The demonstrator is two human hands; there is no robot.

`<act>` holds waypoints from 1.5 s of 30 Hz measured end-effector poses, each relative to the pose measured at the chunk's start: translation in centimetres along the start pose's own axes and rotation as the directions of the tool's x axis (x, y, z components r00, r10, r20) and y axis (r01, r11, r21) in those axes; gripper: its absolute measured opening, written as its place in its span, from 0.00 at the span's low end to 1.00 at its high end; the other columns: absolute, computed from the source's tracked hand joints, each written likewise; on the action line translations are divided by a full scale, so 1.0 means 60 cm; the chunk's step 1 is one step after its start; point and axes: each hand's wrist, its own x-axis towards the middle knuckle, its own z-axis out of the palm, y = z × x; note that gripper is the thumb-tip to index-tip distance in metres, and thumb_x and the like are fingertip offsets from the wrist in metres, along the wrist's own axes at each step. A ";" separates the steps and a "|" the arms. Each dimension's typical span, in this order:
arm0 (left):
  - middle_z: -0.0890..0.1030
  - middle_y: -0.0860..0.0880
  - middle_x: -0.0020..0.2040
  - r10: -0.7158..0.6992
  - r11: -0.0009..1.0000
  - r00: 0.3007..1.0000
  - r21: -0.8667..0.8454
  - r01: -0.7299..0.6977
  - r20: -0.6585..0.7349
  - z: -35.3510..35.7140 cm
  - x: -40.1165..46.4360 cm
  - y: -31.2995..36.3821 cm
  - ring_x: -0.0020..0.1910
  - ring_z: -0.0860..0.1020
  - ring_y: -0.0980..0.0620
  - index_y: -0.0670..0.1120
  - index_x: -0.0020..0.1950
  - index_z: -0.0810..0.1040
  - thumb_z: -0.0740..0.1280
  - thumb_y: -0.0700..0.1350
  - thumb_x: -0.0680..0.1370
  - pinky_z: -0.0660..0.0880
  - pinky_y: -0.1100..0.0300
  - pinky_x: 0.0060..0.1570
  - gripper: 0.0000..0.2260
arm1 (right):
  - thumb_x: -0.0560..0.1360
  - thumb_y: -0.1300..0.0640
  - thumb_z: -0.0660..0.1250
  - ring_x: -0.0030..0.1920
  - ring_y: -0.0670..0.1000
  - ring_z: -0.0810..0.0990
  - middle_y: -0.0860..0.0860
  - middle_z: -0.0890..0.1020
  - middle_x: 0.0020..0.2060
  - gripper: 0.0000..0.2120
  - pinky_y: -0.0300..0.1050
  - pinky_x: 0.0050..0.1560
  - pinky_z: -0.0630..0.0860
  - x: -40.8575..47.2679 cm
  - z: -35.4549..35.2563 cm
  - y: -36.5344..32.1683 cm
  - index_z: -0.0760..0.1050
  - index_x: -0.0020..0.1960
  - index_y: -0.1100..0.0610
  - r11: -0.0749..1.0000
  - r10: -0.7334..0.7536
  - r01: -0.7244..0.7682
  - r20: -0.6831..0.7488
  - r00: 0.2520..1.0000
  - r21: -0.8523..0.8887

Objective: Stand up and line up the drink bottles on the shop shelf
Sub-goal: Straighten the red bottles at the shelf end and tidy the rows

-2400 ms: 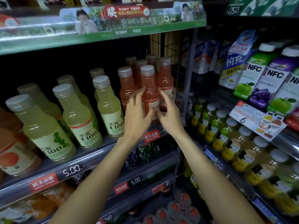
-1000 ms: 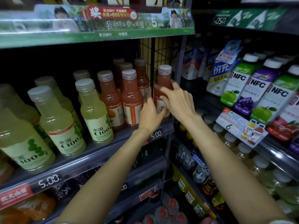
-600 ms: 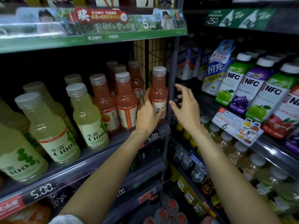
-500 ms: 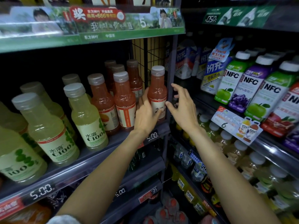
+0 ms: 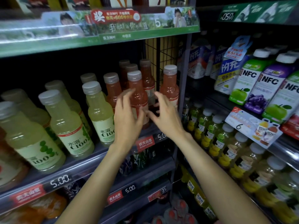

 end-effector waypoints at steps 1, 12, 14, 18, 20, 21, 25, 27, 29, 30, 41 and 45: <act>0.70 0.43 0.66 -0.020 1.000 1.000 0.009 0.020 0.018 -0.001 -0.001 -0.001 0.64 0.71 0.47 0.41 0.69 0.67 0.67 0.37 0.75 0.71 0.52 0.62 0.23 | 0.75 0.51 0.68 0.57 0.53 0.78 0.56 0.73 0.63 0.31 0.52 0.49 0.79 0.006 0.013 -0.007 0.58 0.72 0.56 1.000 0.007 -0.007 0.001 1.000 0.011; 0.64 0.41 0.73 -0.010 0.991 0.993 0.132 -0.006 0.117 0.008 0.025 -0.009 0.71 0.66 0.43 0.39 0.73 0.63 0.64 0.37 0.77 0.67 0.54 0.66 0.24 | 0.74 0.62 0.67 0.64 0.55 0.74 0.58 0.73 0.66 0.30 0.49 0.62 0.73 0.036 0.048 -0.014 0.61 0.73 0.56 0.991 0.053 -0.048 -0.037 0.998 0.123; 0.63 0.41 0.74 -0.032 0.990 0.990 0.141 0.013 0.139 0.013 0.024 -0.012 0.71 0.66 0.43 0.39 0.74 0.63 0.64 0.37 0.77 0.67 0.54 0.66 0.25 | 0.74 0.65 0.66 0.68 0.54 0.69 0.58 0.68 0.69 0.31 0.41 0.67 0.66 0.044 0.053 -0.015 0.60 0.74 0.58 0.991 0.048 -0.045 -0.021 0.999 0.127; 0.62 0.40 0.74 -0.087 0.981 0.980 0.186 0.053 0.177 0.015 0.023 -0.015 0.72 0.63 0.41 0.40 0.75 0.61 0.63 0.38 0.77 0.64 0.53 0.67 0.27 | 0.74 0.66 0.64 0.65 0.58 0.69 0.59 0.64 0.68 0.33 0.48 0.67 0.67 0.059 0.064 -0.020 0.56 0.76 0.55 0.991 0.079 -0.080 0.011 0.997 0.108; 0.62 0.39 0.74 -0.108 0.976 0.975 0.207 0.067 0.196 0.013 0.023 -0.014 0.73 0.62 0.41 0.39 0.75 0.61 0.62 0.38 0.77 0.61 0.56 0.68 0.26 | 0.73 0.66 0.66 0.68 0.57 0.68 0.59 0.64 0.70 0.35 0.48 0.68 0.67 0.064 0.067 -0.018 0.56 0.76 0.55 0.993 0.088 -0.091 0.043 0.995 0.077; 0.63 0.40 0.74 -0.108 0.976 0.974 0.206 0.067 0.199 0.010 0.022 -0.012 0.73 0.63 0.41 0.39 0.74 0.63 0.62 0.38 0.77 0.61 0.56 0.68 0.25 | 0.72 0.67 0.67 0.68 0.56 0.68 0.59 0.65 0.70 0.36 0.45 0.67 0.67 0.066 0.065 -0.018 0.56 0.76 0.57 0.991 0.092 -0.096 0.055 0.994 0.089; 0.71 0.43 0.69 0.022 0.970 0.995 0.241 -0.045 0.097 -0.015 0.014 -0.003 0.66 0.70 0.42 0.41 0.68 0.71 0.64 0.37 0.77 0.67 0.57 0.63 0.19 | 0.71 0.68 0.66 0.65 0.57 0.72 0.59 0.67 0.69 0.31 0.45 0.62 0.70 0.077 0.045 -0.023 0.61 0.72 0.60 0.998 0.047 -0.046 0.054 0.997 -0.031; 0.72 0.42 0.67 0.123 0.936 0.991 0.326 -0.132 0.050 -0.033 0.012 -0.002 0.66 0.69 0.42 0.40 0.66 0.73 0.64 0.38 0.75 0.66 0.57 0.63 0.18 | 0.72 0.68 0.66 0.69 0.59 0.67 0.59 0.63 0.72 0.30 0.50 0.66 0.68 0.088 0.028 -0.028 0.62 0.72 0.62 0.988 -0.018 0.018 0.000 1.000 -0.153; 0.71 0.39 0.68 0.200 0.874 0.979 0.442 -0.200 0.049 -0.048 0.019 -0.001 0.68 0.66 0.40 0.40 0.64 0.74 0.63 0.39 0.73 0.63 0.50 0.67 0.19 | 0.73 0.66 0.65 0.71 0.60 0.63 0.60 0.63 0.72 0.29 0.52 0.67 0.65 0.112 0.014 -0.032 0.61 0.72 0.63 0.956 -0.086 0.079 -0.013 0.996 -0.283; 0.71 0.38 0.69 0.215 0.838 0.974 0.501 -0.218 0.064 -0.053 0.024 -0.001 0.70 0.64 0.40 0.40 0.64 0.74 0.62 0.40 0.73 0.61 0.47 0.70 0.20 | 0.75 0.65 0.64 0.72 0.60 0.61 0.61 0.62 0.72 0.29 0.52 0.69 0.63 0.129 0.011 -0.033 0.59 0.73 0.63 0.923 -0.096 0.096 0.020 0.995 -0.374; 0.71 0.33 0.67 0.134 0.676 0.968 0.695 -0.245 0.210 -0.071 0.051 -0.016 0.69 0.68 0.37 0.37 0.67 0.72 0.69 0.45 0.69 0.39 0.46 0.72 0.28 | 0.78 0.65 0.51 0.64 0.61 0.69 0.62 0.73 0.62 0.18 0.53 0.64 0.64 0.195 0.018 -0.049 0.70 0.65 0.64 0.643 -0.041 0.127 0.132 0.990 -0.755; 0.73 0.41 0.67 0.253 0.801 0.955 0.520 -0.296 0.154 -0.061 0.040 -0.007 0.65 0.69 0.43 0.41 0.66 0.72 0.65 0.42 0.71 0.58 0.48 0.70 0.23 | 0.68 0.70 0.53 0.37 0.58 0.77 0.60 0.77 0.35 0.12 0.47 0.39 0.74 0.163 0.000 -0.053 0.76 0.38 0.65 0.615 -0.295 0.158 -0.040 0.955 -0.772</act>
